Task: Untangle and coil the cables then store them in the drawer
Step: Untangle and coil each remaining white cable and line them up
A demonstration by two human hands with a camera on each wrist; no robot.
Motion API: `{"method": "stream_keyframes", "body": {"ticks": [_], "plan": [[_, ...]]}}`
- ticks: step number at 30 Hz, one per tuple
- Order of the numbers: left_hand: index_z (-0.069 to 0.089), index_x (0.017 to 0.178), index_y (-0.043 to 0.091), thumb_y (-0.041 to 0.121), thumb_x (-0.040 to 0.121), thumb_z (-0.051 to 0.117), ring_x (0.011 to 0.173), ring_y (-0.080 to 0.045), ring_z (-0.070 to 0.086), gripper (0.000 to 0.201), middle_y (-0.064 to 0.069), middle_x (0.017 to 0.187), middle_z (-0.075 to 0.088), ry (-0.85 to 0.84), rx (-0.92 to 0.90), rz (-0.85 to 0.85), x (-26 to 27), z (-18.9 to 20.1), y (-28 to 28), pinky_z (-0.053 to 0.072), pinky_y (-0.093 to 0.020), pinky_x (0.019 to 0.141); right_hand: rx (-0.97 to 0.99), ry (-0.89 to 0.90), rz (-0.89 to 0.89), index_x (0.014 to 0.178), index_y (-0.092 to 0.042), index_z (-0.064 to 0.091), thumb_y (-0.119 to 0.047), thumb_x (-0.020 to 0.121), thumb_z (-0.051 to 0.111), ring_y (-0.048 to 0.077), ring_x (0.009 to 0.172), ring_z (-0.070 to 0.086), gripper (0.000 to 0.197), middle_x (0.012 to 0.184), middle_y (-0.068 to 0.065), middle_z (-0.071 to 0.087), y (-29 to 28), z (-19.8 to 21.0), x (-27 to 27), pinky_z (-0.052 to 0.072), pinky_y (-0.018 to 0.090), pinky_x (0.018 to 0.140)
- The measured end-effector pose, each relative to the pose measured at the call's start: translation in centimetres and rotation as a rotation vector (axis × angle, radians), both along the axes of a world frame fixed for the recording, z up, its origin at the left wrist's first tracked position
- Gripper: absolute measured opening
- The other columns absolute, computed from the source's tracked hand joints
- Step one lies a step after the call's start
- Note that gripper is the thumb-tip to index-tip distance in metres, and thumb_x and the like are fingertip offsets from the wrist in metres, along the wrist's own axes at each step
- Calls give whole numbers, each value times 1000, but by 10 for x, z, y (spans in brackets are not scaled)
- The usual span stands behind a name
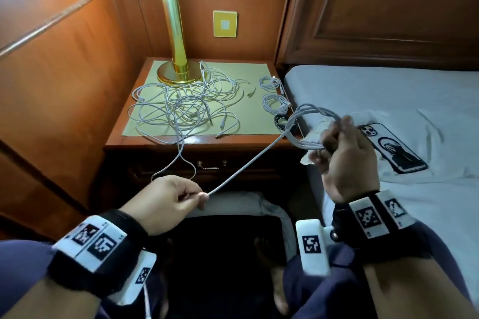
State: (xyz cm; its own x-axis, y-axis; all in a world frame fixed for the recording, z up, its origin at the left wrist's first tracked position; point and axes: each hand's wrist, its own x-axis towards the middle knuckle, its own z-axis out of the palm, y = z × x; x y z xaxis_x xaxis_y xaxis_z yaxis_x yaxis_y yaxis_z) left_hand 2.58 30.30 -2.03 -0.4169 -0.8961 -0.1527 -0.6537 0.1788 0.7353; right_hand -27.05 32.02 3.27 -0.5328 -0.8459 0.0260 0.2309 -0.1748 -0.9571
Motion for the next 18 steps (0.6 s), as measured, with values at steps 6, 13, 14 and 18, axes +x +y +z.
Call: {"method": "stream_keyframes", "body": {"ticks": [6,13,14,18], "plan": [[71,70,21,32,95,65,39,-4,36,29,12,46,45,-45,-38,99,-18,-8,-3,32,-20,43,67,-315,-63,72,-25,46,-39,107,36,8,37,24,39,52,-9,39,-4,7,-25,29,24,50],[71,85,26,48,93,58,75,-4,63,27,10,77,67,-215,-163,-92,-22,-7,23,52,-24,73,-24,-131,249,76,-19,48,-29,107,37,9,44,28,35,58,-6,34,-3,-4,1,25,29,54],[70,89,28,54,91,50,82,-6,63,33,10,84,67,-263,-186,-154,-25,-6,26,52,-29,78,-15,-71,296,77,-18,47,-29,107,36,9,46,30,34,58,-6,36,-4,-8,3,24,29,54],[69,106,36,47,86,37,98,-11,61,39,11,104,63,-331,-241,-370,-41,5,41,51,-33,86,51,338,419,82,-15,50,-31,107,38,12,51,38,32,62,-5,48,-5,-21,13,30,26,50]]}}
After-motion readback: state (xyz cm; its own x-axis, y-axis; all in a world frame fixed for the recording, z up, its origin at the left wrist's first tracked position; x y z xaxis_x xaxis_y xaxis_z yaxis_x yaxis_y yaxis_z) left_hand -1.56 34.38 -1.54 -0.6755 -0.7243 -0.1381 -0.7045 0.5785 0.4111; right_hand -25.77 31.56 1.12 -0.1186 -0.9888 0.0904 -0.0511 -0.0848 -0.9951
